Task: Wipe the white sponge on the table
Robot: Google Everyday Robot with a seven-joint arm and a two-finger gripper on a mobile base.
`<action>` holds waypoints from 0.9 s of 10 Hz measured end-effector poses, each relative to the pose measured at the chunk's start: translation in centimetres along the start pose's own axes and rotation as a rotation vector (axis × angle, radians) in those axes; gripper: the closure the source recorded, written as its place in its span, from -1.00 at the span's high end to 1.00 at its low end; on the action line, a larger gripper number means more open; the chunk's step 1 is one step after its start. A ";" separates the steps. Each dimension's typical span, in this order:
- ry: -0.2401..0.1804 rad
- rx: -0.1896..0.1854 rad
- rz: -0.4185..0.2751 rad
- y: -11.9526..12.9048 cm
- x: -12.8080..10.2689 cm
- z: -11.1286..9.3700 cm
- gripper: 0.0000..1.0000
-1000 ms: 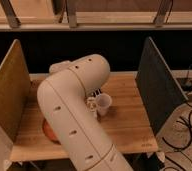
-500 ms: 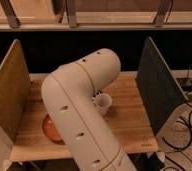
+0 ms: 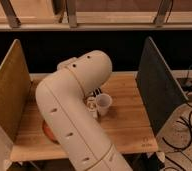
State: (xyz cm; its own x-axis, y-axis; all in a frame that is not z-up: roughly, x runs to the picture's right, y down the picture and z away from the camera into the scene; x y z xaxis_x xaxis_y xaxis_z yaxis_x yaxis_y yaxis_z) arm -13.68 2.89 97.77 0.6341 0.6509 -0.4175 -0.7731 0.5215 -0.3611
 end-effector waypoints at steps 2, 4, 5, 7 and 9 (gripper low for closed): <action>-0.027 -0.020 -0.029 1.2 -1.6 0.1 -1.00; -0.049 -0.067 -0.069 3.9 -2.2 -0.2 -1.00; -0.054 -0.083 -0.082 4.8 -1.9 -0.5 -1.00; -0.045 -0.120 -0.117 6.9 0.2 -1.6 -1.00; -0.024 -0.127 -0.124 7.1 2.5 -2.0 -1.00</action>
State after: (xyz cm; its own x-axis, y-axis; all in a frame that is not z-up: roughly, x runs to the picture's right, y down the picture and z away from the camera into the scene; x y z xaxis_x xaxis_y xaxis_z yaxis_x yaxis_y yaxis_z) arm -17.55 7.16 92.47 0.7226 0.5997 -0.3437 -0.6796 0.5257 -0.5116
